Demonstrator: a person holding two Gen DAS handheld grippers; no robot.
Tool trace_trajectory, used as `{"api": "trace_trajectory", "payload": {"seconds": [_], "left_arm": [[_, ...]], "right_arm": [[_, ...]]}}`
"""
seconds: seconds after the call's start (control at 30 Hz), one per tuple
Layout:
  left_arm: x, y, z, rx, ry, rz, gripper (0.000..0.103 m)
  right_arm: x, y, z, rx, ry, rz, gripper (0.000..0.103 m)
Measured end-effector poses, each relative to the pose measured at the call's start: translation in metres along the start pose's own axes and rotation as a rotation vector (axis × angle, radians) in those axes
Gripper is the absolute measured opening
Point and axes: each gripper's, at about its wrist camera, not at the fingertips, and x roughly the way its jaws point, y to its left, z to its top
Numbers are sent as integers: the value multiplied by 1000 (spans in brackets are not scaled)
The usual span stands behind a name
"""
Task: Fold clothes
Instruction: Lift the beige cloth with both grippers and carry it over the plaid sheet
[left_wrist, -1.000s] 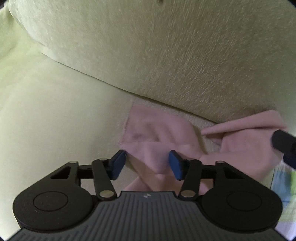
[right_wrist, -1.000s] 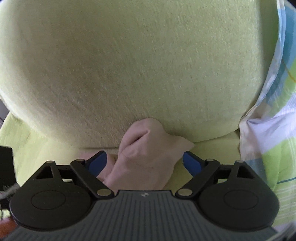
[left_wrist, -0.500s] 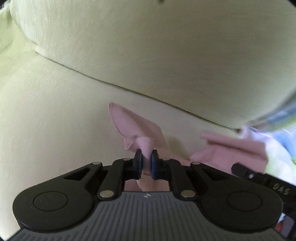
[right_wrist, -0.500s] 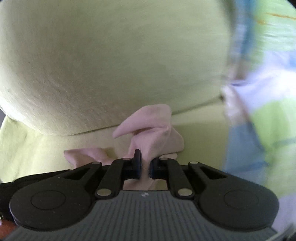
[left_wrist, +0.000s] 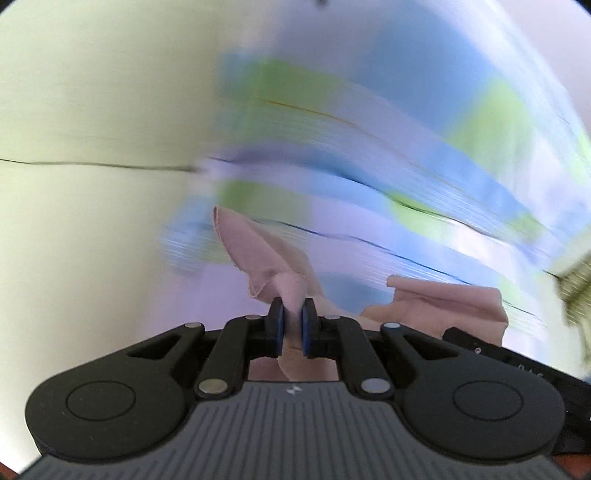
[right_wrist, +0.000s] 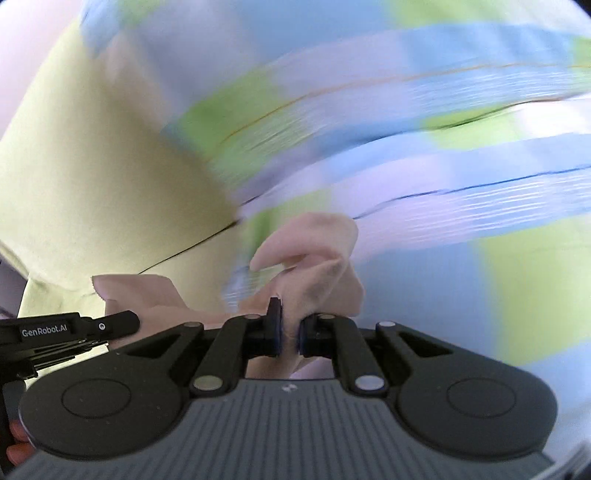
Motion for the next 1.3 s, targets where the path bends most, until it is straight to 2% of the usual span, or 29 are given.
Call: {"api": "trace_trajectory", "payload": {"seconds": [0.03,0.1,0.13,0.17,0.2,0.23,0.3,0.33,0.43,0.57,0.73,0.8,0.9,0.93,1.0,1.03,1.07,1.1,1.13,1.2,1.23,1.27,1.3], "left_arm": [[11,-23,-6,10,4,-18,14],[42,-82,-21,43,15,-15,34],[53,-103,-27,57,30,10,48],[64,-123,-33,72,48,36,49],[74,-139,-43,91,74,62,49],[85,-156,-52,110,100,88,49],[103,-173,-70,122,178,117,50],[108,-176,-78,120,216,123,51],[118,-183,-83,113,266,136,51],[136,-195,-74,113,255,156,53],[185,-193,-68,109,260,214,55],[199,-187,-64,81,284,201,55],[220,-176,-59,-17,324,100,55],[226,-173,-58,-47,342,62,53],[237,-168,-59,-84,372,12,42],[242,-168,-60,-75,380,10,15],[243,-169,-61,-63,382,4,7],[244,-169,-62,-53,382,-8,7],[243,-169,-63,-53,378,-11,6],[241,-168,-65,-53,368,-14,6],[241,-167,-67,-64,362,-15,5],[240,-167,-67,-74,355,-17,4],[239,-167,-68,-86,338,-21,3]], "right_arm": [[-26,-28,7,12,-20,-20,7],[-83,-94,27,40,-88,-101,12],[-98,-120,33,48,-88,-147,38],[-113,-146,39,56,-87,-194,74],[-126,-170,45,63,-85,-237,75],[-132,-189,48,60,-71,-268,72],[-147,-237,49,44,-26,-330,72],[-153,-251,48,40,-14,-341,72],[-160,-294,43,21,44,-343,70],[-144,-318,48,-43,55,-328,69],[-114,-338,62,-56,66,-263,68],[-96,-349,66,-52,70,-244,68],[-67,-361,77,-57,60,-235,68],[-57,-365,77,-66,55,-223,68],[-41,-371,86,-64,54,-220,68],[-33,-374,90,-62,55,-218,67],[-26,-378,91,-57,61,-212,66],[-19,-381,93,-53,68,-206,63],[-13,-384,95,-49,75,-197,56],[-2,-390,97,-38,98,-192,53],[2,-392,96,-41,104,-180,39],[7,-394,94,-44,111,-167,12],[11,-395,93,-51,115,-153,2]]}}
